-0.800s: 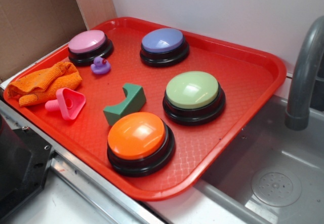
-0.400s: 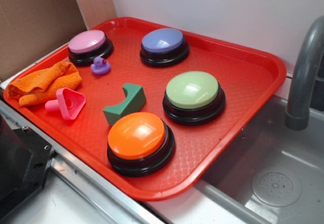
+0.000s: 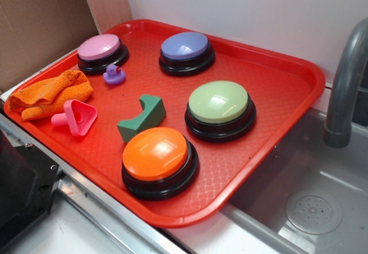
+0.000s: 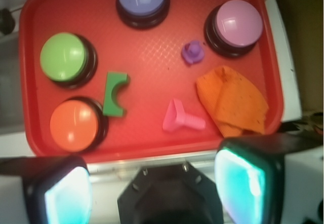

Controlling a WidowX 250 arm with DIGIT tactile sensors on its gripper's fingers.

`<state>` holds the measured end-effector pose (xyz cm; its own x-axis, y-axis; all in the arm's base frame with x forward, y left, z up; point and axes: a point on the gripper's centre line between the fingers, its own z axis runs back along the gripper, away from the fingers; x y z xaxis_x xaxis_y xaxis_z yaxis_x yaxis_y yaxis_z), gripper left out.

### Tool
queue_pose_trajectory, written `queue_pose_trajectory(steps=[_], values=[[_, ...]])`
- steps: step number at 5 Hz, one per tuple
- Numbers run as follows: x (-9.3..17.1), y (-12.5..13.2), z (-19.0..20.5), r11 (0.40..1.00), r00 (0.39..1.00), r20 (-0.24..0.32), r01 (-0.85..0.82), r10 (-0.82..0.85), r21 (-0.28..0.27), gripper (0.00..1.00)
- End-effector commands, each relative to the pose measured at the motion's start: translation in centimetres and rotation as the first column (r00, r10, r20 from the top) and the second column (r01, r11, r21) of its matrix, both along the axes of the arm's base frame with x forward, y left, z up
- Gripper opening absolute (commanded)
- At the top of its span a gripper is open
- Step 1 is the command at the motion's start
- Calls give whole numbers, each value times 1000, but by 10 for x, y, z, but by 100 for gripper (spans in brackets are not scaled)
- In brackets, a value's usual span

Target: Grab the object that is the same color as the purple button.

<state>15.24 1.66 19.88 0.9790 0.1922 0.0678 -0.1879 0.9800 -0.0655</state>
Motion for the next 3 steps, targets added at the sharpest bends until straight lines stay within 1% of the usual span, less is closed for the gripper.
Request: queue_pose_trajectory(steps=[1,2,3], values=[[45,40,-42,977,970,112,-213,214,-25,100],[64,51,-66,929,918,175,-368,357,36,100],[75,56,-92,838,837,209,-534,505,113,100]])
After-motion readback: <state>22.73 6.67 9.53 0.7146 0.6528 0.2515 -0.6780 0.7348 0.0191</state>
